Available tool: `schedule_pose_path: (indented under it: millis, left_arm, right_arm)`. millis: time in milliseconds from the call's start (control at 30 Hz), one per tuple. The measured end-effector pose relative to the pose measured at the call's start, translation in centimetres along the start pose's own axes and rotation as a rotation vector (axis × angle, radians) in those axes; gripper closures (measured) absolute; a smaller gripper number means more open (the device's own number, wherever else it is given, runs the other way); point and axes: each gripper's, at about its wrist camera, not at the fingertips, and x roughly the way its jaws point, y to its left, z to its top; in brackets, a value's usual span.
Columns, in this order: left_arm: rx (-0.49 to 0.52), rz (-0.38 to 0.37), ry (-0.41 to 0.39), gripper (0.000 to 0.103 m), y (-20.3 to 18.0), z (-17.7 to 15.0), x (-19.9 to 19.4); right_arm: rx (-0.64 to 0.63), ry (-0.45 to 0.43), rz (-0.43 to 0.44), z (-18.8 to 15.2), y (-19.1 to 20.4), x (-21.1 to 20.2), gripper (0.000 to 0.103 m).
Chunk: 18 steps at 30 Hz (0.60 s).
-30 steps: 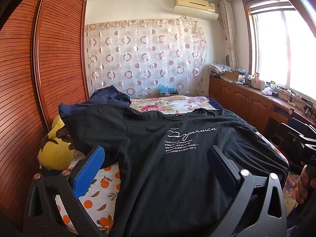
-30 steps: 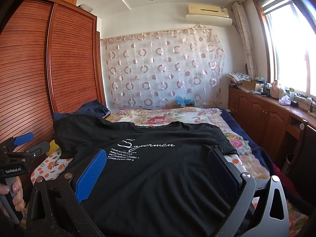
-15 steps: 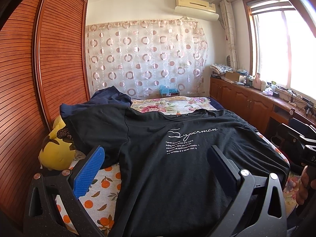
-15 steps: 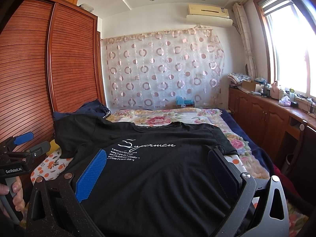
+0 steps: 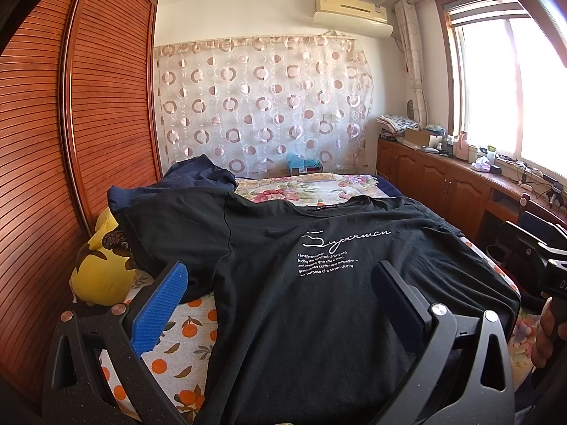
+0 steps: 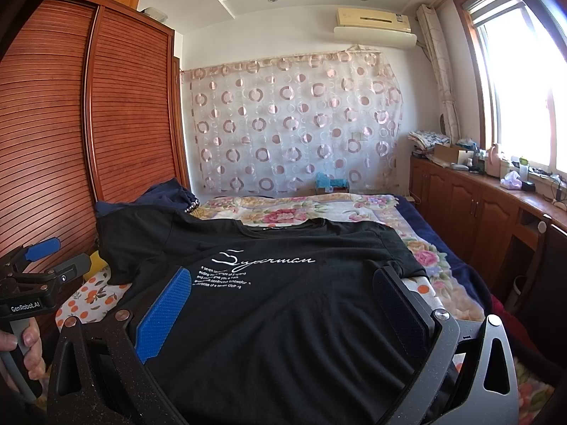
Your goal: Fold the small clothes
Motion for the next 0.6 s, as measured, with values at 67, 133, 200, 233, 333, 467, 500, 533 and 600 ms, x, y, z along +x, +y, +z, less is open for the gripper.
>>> schedule_pose_path:
  millis: [67, 133, 200, 233, 333, 467, 500, 533, 600]
  left_arm:
    - [0.000, -0.001, -0.001, 0.000, 0.13, 0.01, -0.07]
    - [0.001, 0.000, -0.001, 0.000, 0.07, 0.01, -0.07]
    - [0.001, 0.000, -0.001, 0.000, 0.05, 0.01, -0.05]
    - [0.001, 0.000, -0.002, 0.000, 0.08, 0.03, -0.08]
    - [0.001, 0.001, -0.001, 0.000, 0.16, 0.09, 0.10]
    - [0.001, 0.001, -0.003, 0.000, 0.29, 0.21, 0.06]
    - [0.002, 0.000, -0.002, 0.000, 0.24, 0.21, 0.06]
    - [0.002, 0.000, -0.002, 0.000, 0.22, 0.20, 0.06]
    - [0.003, 0.000, -0.004, 0.000, 0.34, 0.26, 0.03]
  right_arm:
    - [-0.001, -0.001, 0.000, -0.01, -0.01, -0.01, 0.001]
    - [-0.002, -0.001, 0.000, 0.01, 0.01, 0.01, 0.001]
    - [-0.003, -0.001, 0.001, 0.08, 0.05, 0.04, 0.001]
    - [-0.002, -0.001, 0.001, 0.09, 0.05, 0.04, 0.001]
    - [-0.003, -0.004, 0.000, 0.15, 0.08, 0.04, 0.001]
    - [-0.004, -0.004, 0.001, 0.16, 0.10, 0.05, 0.001]
    - [-0.005, -0.005, 0.001, 0.19, 0.12, 0.07, 0.001]
    - [-0.005, -0.005, 0.001, 0.22, 0.11, 0.09, 0.001]
    - [-0.004, -0.005, 0.001, 0.18, 0.09, 0.05, 0.001]
